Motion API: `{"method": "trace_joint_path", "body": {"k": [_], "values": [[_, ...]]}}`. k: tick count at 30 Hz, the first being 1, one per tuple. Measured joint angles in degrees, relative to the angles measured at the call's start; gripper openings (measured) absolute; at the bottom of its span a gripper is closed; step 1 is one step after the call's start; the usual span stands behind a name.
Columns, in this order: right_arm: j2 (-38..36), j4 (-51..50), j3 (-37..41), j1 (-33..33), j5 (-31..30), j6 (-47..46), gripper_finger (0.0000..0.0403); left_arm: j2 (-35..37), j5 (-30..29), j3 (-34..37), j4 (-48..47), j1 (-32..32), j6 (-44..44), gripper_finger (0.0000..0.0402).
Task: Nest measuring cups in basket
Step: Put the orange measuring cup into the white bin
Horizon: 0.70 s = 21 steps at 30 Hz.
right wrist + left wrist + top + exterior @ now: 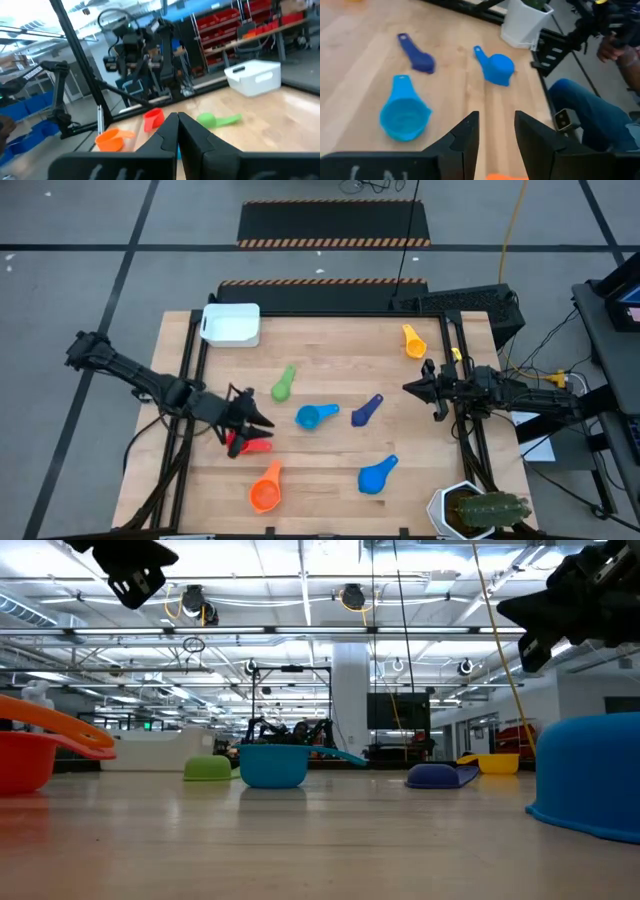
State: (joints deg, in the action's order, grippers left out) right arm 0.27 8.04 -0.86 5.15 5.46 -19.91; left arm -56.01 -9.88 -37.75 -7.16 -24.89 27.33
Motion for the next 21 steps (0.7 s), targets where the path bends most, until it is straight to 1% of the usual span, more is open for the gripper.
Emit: {"method": "trace_joint_path", "body": {"k": [4, 6, 8, 11, 15, 18, 21], "values": [[0.00, 1.15, 0.00, 0.00, -0.91, -0.61, 0.0000, -4.63, -6.65, -2.69, 0.34, -4.35, 0.24, 0.0127], [0.00, 0.93, 0.00, 0.00, -0.81, -3.66, 0.0000, -6.82, -9.21, -4.42, -0.79, -6.14, 0.40, 0.0127], [0.00, 0.16, 0.00, 0.00, -0.57, -7.80, 0.0000, -8.84, -9.72, -6.02, -2.43, -7.30, 1.77, 0.0127], [0.17, -0.34, 0.00, -0.02, 1.89, -15.82, 0.0000, -11.46, -9.00, -8.60, -4.94, -8.35, 4.36, 0.0127], [1.34, -0.57, 0.00, -0.70, 6.42, -20.93, 0.0000, -13.32, -5.08, -11.29, -10.20, -9.03, 9.41, 0.0138], [2.58, 0.75, 0.00, -3.11, 6.50, -24.21, 0.0000, -13.36, -2.61, -11.77, -14.47, -9.31, 13.93, 0.0160], [4.25, 4.05, 0.00, -7.54, 3.03, -24.33, 0.0000, -13.31, -1.10, -11.79, -22.15, -9.36, 19.23, 0.0181]]}}
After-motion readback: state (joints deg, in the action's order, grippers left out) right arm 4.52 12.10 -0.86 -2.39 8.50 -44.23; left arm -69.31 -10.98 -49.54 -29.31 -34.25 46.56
